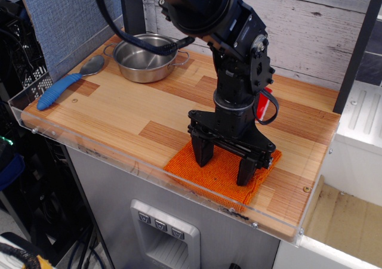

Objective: Pick the red towel and put aside at left corner of wooden table

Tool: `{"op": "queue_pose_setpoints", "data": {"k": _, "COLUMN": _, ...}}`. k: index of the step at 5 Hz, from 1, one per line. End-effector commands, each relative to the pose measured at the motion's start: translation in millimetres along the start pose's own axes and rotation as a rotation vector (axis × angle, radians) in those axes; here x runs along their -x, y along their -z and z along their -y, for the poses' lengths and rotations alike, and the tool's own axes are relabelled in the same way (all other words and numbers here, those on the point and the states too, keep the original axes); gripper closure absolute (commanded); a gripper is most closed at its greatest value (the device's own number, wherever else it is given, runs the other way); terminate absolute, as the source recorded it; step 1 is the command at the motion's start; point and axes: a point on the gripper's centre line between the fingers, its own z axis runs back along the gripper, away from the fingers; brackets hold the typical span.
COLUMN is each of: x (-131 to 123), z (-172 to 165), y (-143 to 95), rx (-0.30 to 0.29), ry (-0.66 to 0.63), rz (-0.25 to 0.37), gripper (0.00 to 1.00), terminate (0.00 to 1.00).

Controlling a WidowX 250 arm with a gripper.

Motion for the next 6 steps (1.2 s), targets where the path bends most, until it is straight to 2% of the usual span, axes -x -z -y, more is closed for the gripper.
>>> {"op": "queue_pose_setpoints", "data": {"k": 1, "x": 8, "z": -32, "y": 22, "rx": 0.035, "ry": 0.0, "rz": -0.059, "gripper": 0.0, "terminate": 0.0}}
{"op": "queue_pose_setpoints", "data": {"k": 2, "x": 14, "z": -40, "y": 22, "rx": 0.015, "ry": 0.019, "rz": -0.07, "gripper": 0.0, "terminate": 0.0}}
{"op": "queue_pose_setpoints", "data": {"k": 3, "x": 22, "z": -42, "y": 19, "rx": -0.049, "ry": 0.016, "rz": -0.07, "gripper": 0.0, "terminate": 0.0}}
{"op": "queue_pose_setpoints", "data": {"k": 4, "x": 30, "z": -66, "y": 15, "rx": -0.067, "ry": -0.041, "rz": -0.069, "gripper": 0.0, "terminate": 0.0}}
{"op": "queue_pose_setpoints", "data": {"k": 6, "x": 34, "z": -142, "y": 12, "rx": -0.061, "ry": -0.203, "rz": -0.098, "gripper": 0.0, "terminate": 0.0}}
